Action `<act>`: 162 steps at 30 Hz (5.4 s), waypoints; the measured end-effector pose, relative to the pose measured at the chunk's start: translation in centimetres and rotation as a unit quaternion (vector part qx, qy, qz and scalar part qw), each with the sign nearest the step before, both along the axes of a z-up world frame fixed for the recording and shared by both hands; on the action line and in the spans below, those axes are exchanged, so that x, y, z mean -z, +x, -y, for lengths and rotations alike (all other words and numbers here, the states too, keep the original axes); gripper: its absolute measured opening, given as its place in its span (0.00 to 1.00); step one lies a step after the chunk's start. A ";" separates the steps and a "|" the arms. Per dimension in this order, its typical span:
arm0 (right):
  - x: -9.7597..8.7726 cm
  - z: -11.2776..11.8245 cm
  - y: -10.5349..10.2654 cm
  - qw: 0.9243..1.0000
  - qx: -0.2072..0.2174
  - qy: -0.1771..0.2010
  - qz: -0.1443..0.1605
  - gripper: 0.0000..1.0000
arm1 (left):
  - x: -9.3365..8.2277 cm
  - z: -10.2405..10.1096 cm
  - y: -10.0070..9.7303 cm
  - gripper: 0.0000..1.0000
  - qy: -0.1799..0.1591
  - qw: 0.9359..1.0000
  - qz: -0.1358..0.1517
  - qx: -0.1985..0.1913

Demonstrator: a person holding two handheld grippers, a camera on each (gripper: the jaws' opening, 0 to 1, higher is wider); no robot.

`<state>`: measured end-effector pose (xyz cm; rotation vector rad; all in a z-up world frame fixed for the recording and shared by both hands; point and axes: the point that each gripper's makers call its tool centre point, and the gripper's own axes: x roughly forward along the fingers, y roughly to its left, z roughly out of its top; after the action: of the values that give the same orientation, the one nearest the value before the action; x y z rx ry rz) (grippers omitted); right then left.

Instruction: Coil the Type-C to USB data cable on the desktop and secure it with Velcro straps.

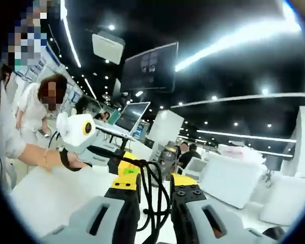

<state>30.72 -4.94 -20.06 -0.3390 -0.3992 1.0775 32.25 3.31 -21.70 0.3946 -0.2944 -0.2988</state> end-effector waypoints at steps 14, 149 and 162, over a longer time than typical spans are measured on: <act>1.9 1.6 4.3 0.984 0.137 -0.061 0.091 0.04 | -1.0 3.5 -1.4 0.08 -0.048 0.996 0.010 0.075; 10.0 -4.9 4.7 0.966 0.001 -0.056 -0.254 0.08 | 7.7 -0.4 2.8 0.07 0.256 0.964 -0.046 -0.048; 6.6 -2.4 7.6 0.973 0.023 0.027 -0.228 0.14 | 8.0 -3.2 3.8 0.07 0.258 0.962 -0.062 -0.066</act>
<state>38.30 -2.58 -26.65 -0.0457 -0.0086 1.0605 36.07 6.54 -29.66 0.9033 -0.0612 -0.2659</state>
